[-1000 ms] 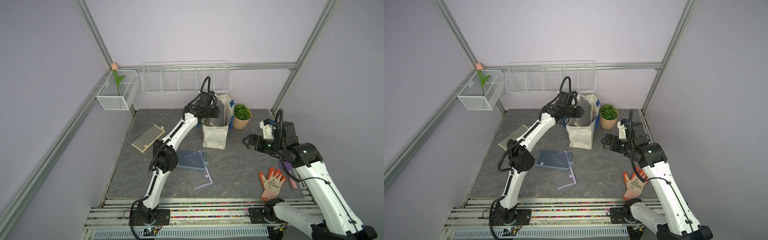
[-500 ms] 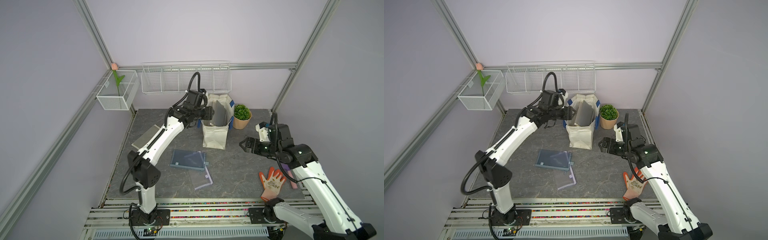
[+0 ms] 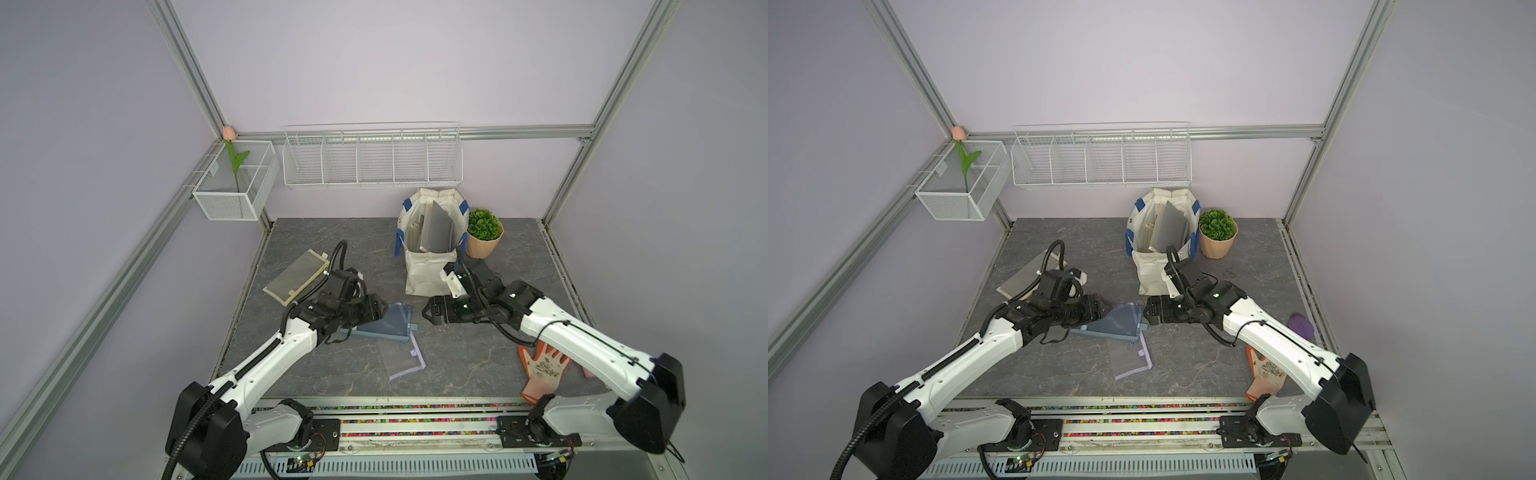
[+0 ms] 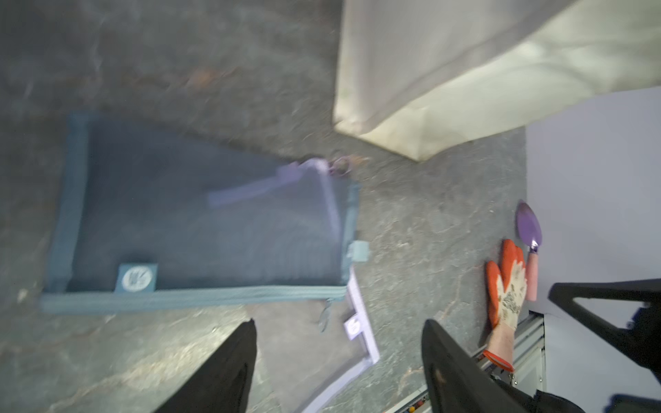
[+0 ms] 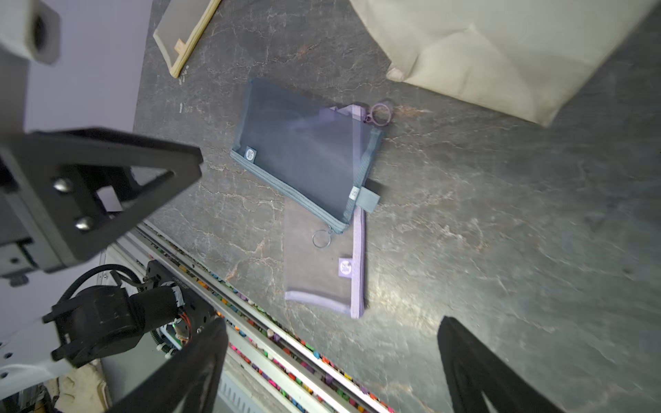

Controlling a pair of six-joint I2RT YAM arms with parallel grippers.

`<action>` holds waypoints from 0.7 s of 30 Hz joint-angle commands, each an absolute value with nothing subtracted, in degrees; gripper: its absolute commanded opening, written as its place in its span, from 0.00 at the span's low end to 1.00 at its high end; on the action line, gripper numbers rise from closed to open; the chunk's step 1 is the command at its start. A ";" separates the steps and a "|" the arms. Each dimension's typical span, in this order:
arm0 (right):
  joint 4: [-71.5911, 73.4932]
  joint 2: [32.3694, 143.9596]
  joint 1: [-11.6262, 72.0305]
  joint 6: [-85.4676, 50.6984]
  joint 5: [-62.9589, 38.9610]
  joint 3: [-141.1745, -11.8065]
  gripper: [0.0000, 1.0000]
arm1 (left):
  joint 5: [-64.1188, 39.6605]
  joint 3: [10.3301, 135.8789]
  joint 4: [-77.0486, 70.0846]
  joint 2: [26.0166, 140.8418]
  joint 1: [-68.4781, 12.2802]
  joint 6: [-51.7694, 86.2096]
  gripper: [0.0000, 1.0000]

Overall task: Put the pencil pouch into the canvas bag
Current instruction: Pick up the pencil pouch.

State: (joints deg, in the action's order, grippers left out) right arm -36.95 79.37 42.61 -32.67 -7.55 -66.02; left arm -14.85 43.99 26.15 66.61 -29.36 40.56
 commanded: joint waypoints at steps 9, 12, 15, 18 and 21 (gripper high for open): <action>-23.46 99.37 47.29 -31.90 -13.42 -72.24 0.95 | -22.25 31.44 13.06 63.72 -20.56 52.28 0.76; -22.25 102.36 47.75 -31.70 -13.56 -72.27 0.96 | -22.32 31.11 13.40 65.38 -20.46 52.90 0.76; -21.47 104.37 47.97 -31.55 -13.47 -71.45 0.96 | -23.36 30.45 12.85 66.77 -20.53 53.35 0.76; -20.60 105.83 48.04 -32.03 -14.11 -70.51 0.96 | -23.56 28.39 10.81 66.78 -20.47 55.02 0.75; -20.17 106.93 48.47 -32.21 -14.30 -70.26 0.96 | -23.77 27.27 10.09 67.01 -20.56 55.78 0.74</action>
State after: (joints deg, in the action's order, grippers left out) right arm -21.69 105.91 47.70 -32.16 -13.19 -71.11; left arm -23.03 28.34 12.27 66.72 -20.82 53.60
